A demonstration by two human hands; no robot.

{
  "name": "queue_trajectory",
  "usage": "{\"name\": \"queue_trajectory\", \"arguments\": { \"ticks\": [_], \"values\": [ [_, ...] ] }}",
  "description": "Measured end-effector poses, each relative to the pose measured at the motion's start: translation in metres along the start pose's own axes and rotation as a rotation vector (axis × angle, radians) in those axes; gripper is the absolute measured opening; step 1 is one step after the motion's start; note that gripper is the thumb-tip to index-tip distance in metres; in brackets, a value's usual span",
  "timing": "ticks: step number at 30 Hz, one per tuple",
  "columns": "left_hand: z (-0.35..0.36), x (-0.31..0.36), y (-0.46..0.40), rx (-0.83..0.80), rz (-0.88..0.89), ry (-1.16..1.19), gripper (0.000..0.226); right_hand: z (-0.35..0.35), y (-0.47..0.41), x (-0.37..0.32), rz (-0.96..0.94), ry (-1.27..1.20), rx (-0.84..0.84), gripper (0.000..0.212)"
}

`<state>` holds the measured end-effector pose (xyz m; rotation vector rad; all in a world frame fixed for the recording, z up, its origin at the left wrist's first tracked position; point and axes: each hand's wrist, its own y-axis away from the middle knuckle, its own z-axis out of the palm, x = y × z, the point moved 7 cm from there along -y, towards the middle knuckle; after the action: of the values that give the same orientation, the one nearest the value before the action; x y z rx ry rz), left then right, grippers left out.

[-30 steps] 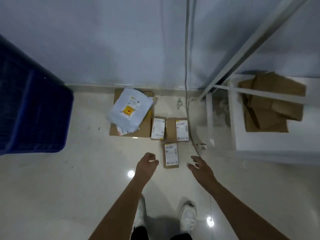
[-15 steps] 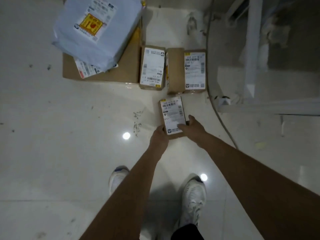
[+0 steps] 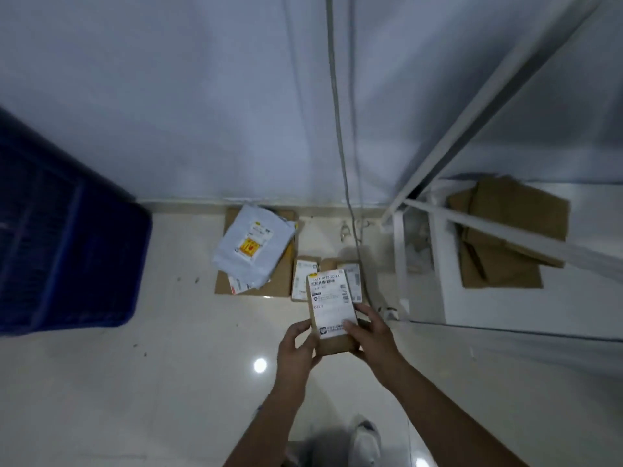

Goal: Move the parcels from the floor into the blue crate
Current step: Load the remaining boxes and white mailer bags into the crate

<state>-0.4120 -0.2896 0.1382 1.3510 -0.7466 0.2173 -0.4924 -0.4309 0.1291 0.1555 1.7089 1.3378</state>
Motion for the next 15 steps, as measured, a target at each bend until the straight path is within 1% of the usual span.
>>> {"name": "queue_trajectory", "arguments": {
  "ticks": [4, 8, 11, 13, 15],
  "values": [
    [0.001, 0.117, 0.072, -0.010, 0.177, 0.029, 0.017, 0.029, 0.072, -0.112, -0.200, 0.080, -0.014, 0.036],
    [-0.017, 0.200, 0.144, -0.009, 0.252, 0.096, 0.017, 0.061, 0.146, -0.206, -0.338, 0.125, -0.048, 0.029],
    [-0.042, 0.242, 0.201, -0.003, 0.303, 0.138, 0.023, 0.085, 0.201, -0.253, -0.444, 0.192, -0.061, 0.016],
    [-0.065, 0.262, 0.239, -0.003, 0.333, 0.173, 0.029, 0.108, 0.239, -0.269, -0.473, 0.197, -0.093, 0.014],
    [-0.095, 0.278, 0.274, 0.001, 0.370, 0.177, 0.031, 0.137, 0.277, -0.275, -0.477, 0.188, -0.142, 0.013]
  ]
}}
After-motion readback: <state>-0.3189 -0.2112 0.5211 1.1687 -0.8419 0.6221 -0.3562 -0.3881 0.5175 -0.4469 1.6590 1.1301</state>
